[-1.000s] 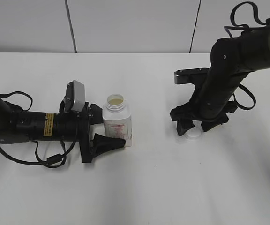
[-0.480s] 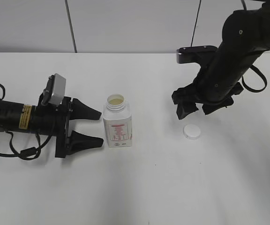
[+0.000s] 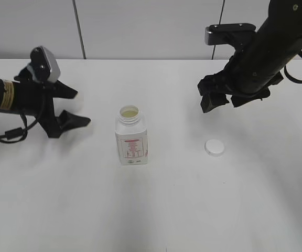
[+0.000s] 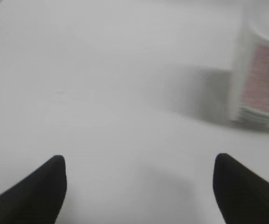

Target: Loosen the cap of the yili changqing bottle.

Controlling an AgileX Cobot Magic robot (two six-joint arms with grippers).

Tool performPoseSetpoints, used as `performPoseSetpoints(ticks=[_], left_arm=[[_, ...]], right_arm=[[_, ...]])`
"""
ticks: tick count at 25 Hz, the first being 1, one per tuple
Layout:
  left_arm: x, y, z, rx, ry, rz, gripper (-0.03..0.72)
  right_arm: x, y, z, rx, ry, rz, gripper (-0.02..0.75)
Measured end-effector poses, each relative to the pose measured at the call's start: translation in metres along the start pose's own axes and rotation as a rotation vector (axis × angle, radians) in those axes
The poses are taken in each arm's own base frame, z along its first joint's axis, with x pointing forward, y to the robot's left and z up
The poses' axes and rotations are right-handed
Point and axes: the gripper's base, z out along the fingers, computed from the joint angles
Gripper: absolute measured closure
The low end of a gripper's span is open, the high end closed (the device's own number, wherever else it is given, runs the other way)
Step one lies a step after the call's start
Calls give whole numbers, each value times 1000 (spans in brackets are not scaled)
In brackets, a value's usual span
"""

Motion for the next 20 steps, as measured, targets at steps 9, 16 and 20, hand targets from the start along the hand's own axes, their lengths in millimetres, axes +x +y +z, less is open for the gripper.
performPoseSetpoints(ticks=[9,16,20], left_arm=[[-22,38,-52,-464,130,-242,169],[10,43,-76,-716,472,-568,186],[13,37,-91,-753,603,-706,186]], right_arm=[[-8,-3,-24,56,-70,-75,153],[-10,-8,-42,131,-103,-158,153],[-9,-13,-51,173,-34,-152,153]])
